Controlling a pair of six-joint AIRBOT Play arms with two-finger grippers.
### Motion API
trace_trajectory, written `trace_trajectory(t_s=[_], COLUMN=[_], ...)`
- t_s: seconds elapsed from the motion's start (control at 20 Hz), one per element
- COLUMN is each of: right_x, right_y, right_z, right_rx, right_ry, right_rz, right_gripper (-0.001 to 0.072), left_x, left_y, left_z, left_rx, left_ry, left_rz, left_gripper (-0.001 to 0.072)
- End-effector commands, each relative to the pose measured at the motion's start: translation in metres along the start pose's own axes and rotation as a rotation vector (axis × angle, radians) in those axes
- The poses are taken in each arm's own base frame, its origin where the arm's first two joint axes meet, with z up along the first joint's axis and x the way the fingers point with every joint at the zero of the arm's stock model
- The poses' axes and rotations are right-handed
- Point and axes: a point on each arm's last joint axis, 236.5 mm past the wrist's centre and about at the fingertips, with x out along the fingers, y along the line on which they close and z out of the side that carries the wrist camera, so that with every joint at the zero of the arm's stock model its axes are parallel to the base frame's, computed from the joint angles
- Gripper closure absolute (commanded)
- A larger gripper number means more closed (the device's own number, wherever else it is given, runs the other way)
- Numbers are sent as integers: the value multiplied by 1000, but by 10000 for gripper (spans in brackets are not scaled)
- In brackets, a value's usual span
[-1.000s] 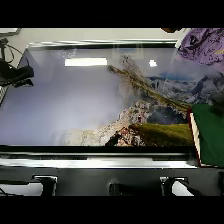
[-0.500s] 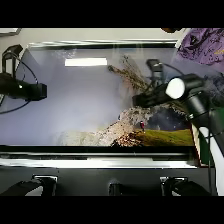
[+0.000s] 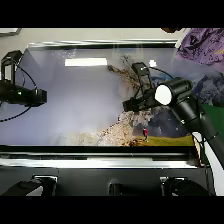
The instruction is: Fold the clothes and pants, and hang the long-sleeved shirts on hangers.
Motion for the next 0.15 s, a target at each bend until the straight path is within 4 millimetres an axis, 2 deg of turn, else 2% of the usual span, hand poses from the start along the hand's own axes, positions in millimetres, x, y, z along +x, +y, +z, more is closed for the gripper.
trace_trajectory(t_s=[0.0,0.1], right_x=[0,0], right_y=[2,2], right_z=[0,0], right_rx=[-1,-1], right_ry=[0,0], right_rz=[1,1], right_gripper=[685,685], left_x=[0,0], left_y=[0,0], left_z=[-1,-1], left_rx=[0,0], left_ry=[0,0], left_rz=[0,0], left_gripper=[688,688])
